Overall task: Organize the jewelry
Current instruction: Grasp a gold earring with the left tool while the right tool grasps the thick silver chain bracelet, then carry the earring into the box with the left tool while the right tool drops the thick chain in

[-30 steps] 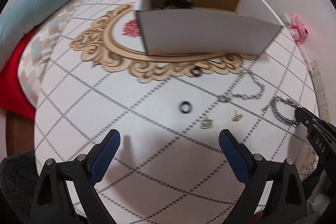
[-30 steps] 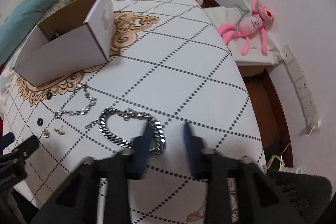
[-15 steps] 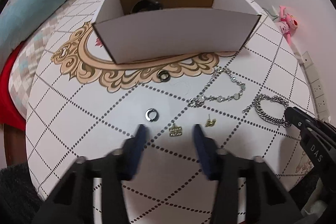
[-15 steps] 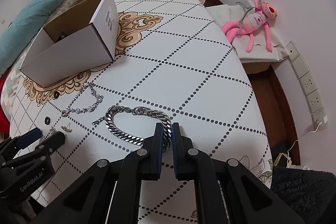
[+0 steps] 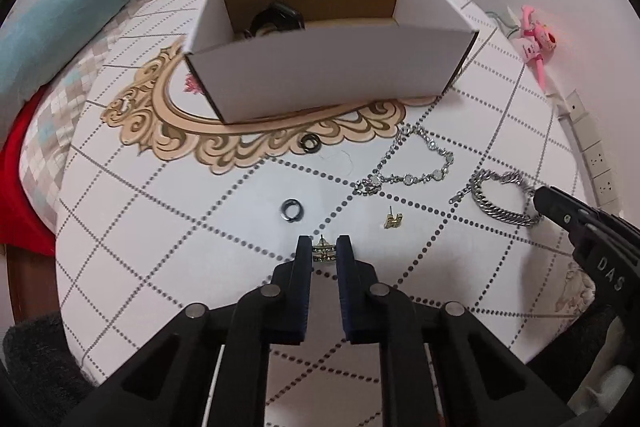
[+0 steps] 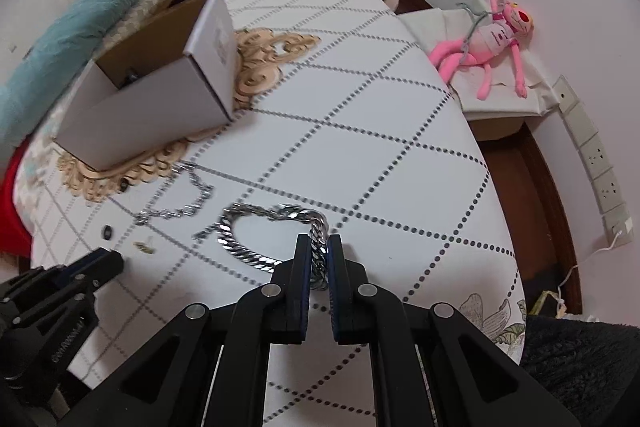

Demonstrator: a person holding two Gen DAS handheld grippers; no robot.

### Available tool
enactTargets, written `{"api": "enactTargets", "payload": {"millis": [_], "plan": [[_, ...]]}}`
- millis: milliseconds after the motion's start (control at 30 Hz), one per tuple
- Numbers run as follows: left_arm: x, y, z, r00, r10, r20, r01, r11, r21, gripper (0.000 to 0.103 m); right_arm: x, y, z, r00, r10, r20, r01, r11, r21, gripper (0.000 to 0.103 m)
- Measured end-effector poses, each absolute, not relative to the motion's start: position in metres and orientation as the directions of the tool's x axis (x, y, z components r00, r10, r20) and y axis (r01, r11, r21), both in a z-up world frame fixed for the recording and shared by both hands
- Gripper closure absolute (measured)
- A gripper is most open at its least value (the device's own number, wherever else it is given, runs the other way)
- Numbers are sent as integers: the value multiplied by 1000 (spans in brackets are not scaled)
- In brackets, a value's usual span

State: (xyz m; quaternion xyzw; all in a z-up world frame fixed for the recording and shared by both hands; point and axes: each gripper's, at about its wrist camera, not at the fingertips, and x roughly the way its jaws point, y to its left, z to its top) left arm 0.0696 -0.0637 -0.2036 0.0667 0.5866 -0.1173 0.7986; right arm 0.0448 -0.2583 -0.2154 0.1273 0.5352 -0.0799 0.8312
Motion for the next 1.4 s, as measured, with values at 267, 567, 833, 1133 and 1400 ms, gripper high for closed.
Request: {"api": "enactTargets", "payload": {"millis": [267, 567, 833, 1133, 1400], "plan": [[83, -49, -150, 332, -177, -926, 245, 965, -97, 93, 53, -246, -159, 506, 108, -855, 179, 957, 227, 95], [137, -44, -94, 388, -242, -889, 252, 956, -151, 93, 93, -234, -82, 600, 202, -774, 51, 956, 289, 95], [212, -37, -107, 344, -232, -910, 223, 961, -160, 93, 177, -224, -74, 570, 219, -792, -11, 966, 259, 95], [265, -40, -140, 239, -190, -952, 208, 968, -141, 92, 245, -222, -126, 441, 222, -870, -10, 970, 242, 95], [275, -30, -135, 254, -152, -955, 157, 981, -115, 30, 270, -223, -144, 353, 196, -915, 4, 977, 211, 92]]}}
